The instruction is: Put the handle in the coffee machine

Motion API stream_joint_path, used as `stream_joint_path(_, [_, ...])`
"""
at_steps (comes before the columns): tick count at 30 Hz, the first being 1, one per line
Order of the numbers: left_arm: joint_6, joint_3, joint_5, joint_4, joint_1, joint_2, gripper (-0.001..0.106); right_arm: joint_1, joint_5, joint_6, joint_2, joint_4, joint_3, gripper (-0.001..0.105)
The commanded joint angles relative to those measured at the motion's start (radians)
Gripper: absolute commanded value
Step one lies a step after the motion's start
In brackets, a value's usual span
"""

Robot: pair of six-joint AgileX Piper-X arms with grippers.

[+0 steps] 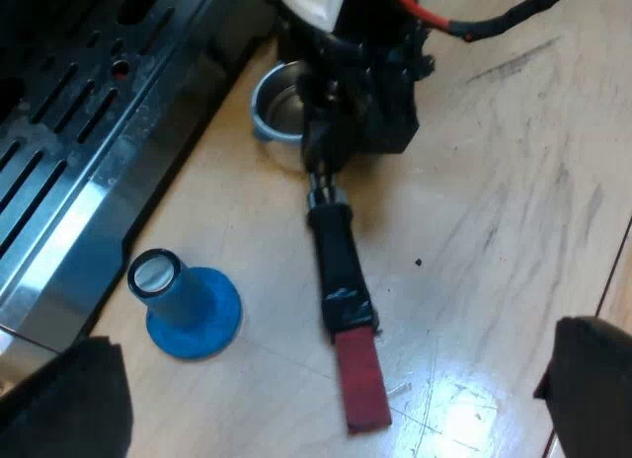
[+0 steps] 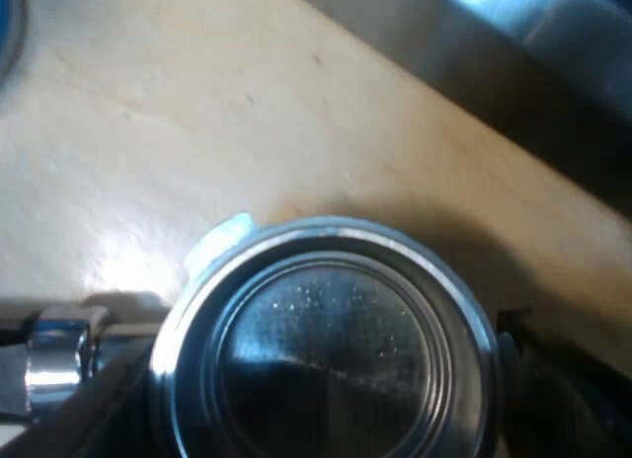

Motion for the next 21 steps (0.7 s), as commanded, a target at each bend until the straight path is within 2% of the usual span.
stream_joint_path(1, [0.002,-0.002,-0.005,-0.011,-0.003,-0.002,0.086,-0.003,-0.002,0.038,-0.047,0.037,-0.008,0.0])
stream_joint_path(5, [0.002,-0.002,-0.005,-0.025,-0.003,-0.002,0.086,-0.003,-0.002,0.092,-0.097,0.104,-0.008,0.0])
stream_joint_path(7, [0.002,-0.002,-0.005,-0.036,-0.003,-0.002,0.086,-0.003,-0.002,0.144,-0.136,0.164,-0.008,0.0])
stream_joint_path(13, [0.006,-0.002,0.002,-0.056,-0.003,-0.002,0.086,-0.003,-0.002,0.196,-0.21,0.277,-0.008,0.0])
stream_joint_path(15, [0.006,-0.002,0.041,-0.056,-0.003,-0.002,0.086,-0.003,-0.002,0.221,-0.248,0.315,-0.008,0.0])
stream_joint_path(17, [0.01,-0.002,0.108,-0.056,-0.003,-0.002,0.086,-0.003,-0.002,0.238,-0.289,0.339,-0.008,0.0])
stream_joint_path(21, [0.036,-0.002,0.131,-0.056,-0.003,-0.002,0.086,-0.003,-0.002,0.252,-0.35,0.356,-0.008,0.0])
